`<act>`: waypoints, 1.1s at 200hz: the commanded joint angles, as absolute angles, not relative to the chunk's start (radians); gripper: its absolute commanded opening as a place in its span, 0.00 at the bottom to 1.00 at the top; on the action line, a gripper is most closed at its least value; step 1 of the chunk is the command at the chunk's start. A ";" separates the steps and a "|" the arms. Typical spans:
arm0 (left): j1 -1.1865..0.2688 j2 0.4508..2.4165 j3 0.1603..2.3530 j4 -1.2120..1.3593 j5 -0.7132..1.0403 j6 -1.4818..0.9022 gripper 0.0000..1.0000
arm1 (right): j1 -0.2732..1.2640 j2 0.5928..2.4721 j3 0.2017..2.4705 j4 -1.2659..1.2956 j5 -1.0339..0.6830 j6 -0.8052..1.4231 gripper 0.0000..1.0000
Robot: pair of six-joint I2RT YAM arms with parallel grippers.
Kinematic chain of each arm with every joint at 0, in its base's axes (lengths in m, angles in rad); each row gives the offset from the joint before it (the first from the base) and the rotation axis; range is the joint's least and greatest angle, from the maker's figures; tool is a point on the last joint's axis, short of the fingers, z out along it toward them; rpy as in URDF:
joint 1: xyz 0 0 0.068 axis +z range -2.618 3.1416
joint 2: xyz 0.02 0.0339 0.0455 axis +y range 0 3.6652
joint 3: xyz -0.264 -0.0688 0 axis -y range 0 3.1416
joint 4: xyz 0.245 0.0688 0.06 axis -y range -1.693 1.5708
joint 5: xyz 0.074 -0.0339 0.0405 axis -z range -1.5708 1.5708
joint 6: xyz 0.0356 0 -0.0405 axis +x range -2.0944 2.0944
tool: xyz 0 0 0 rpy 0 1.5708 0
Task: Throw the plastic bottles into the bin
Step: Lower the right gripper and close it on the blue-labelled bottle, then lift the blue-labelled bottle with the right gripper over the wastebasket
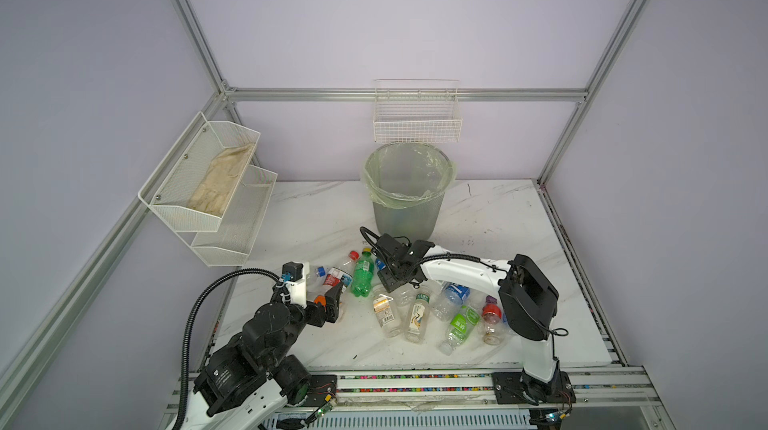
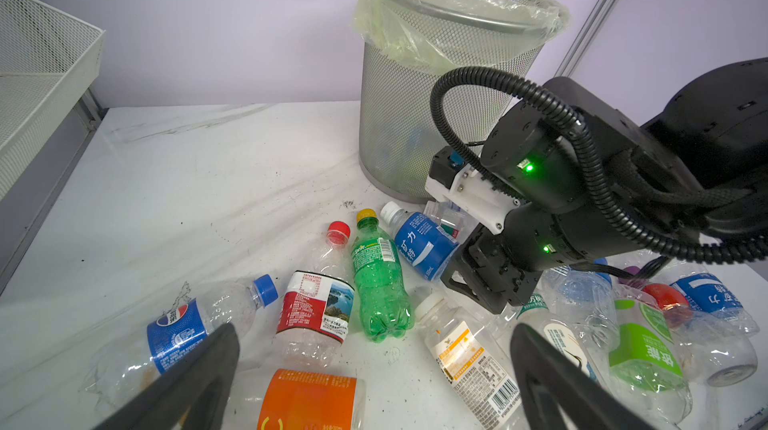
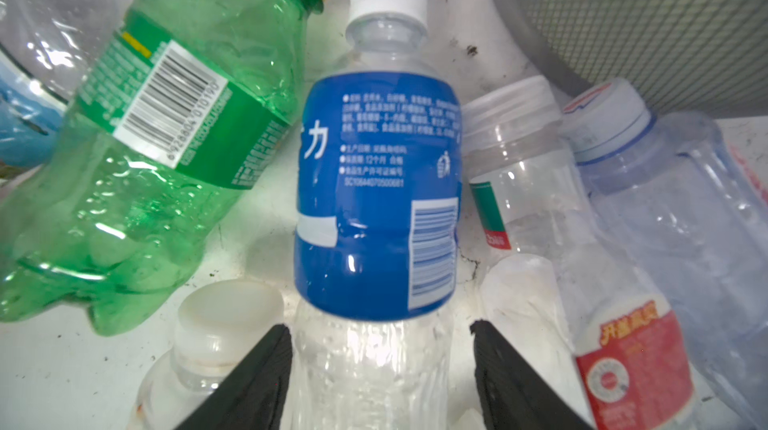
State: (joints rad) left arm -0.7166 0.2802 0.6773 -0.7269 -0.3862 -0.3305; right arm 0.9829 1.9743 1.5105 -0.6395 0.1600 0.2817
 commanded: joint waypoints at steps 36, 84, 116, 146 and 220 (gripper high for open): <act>-0.721 0.276 0.673 -0.701 -0.389 -0.335 1.00 | 0.988 2.039 1.497 -0.616 0.141 0.281 0.73; -0.721 0.276 0.673 -0.701 -0.390 -0.334 1.00 | 0.989 2.066 1.491 -0.595 0.134 0.280 0.69; -0.722 0.278 0.673 -0.701 -0.391 -0.335 1.00 | 0.989 2.071 1.491 -0.595 0.143 0.288 0.60; -0.721 0.276 0.673 -0.700 -0.391 -0.335 1.00 | 0.989 2.042 1.497 -0.601 0.159 0.297 0.46; -0.722 0.276 0.673 -0.701 -0.390 -0.335 1.00 | 0.990 1.837 1.515 -0.601 0.202 0.292 0.35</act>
